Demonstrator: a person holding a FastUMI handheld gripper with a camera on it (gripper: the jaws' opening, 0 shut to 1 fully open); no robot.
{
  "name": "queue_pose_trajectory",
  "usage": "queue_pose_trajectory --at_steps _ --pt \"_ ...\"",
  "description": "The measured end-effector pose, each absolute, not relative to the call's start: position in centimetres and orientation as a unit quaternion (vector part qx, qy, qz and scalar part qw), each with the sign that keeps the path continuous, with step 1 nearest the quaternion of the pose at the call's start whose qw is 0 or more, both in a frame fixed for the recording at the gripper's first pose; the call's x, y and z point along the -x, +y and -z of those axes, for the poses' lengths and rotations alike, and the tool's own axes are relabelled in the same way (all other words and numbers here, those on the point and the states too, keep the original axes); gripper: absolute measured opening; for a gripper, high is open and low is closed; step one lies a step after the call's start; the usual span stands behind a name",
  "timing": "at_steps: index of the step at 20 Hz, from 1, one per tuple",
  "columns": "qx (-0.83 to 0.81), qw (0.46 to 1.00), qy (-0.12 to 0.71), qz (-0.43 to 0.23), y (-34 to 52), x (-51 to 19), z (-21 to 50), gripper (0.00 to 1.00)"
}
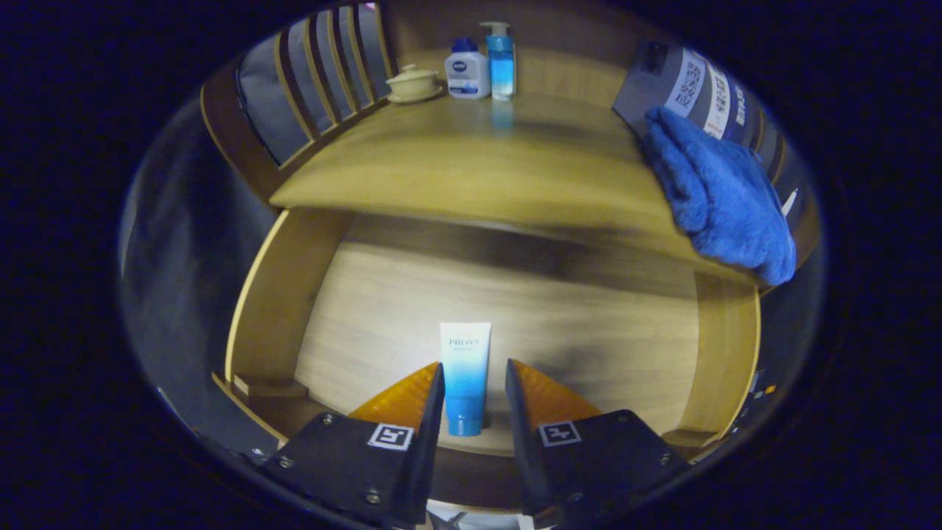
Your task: Pull open the drawer, take out the items inside it, and place them on the countertop above the cabinet.
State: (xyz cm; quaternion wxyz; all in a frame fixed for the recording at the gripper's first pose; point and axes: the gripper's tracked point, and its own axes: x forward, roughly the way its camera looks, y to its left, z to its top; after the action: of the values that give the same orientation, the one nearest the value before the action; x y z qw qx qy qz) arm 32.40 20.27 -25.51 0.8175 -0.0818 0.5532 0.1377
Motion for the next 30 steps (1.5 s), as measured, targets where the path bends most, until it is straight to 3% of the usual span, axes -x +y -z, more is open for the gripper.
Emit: queue_pose_trajectory --at_steps 11,13,14,15,21,30 --pt "0.133 0.783 0.592 -0.137 20.2 -30.2 30.0 0.47" --pt "0.165 0.794 0.574 -0.112 19.2 -30.8 30.1 0.36" --pt "0.171 0.794 0.571 -0.121 19.1 -30.7 30.0 0.23" --pt "0.153 0.795 0.573 -0.125 19.5 -30.4 29.9 0.23" --pt "0.088 0.830 0.534 -0.138 20.5 -32.0 24.0 0.24" --pt "0.047 0.882 0.454 -0.119 21.6 -40.8 16.1 0.23"
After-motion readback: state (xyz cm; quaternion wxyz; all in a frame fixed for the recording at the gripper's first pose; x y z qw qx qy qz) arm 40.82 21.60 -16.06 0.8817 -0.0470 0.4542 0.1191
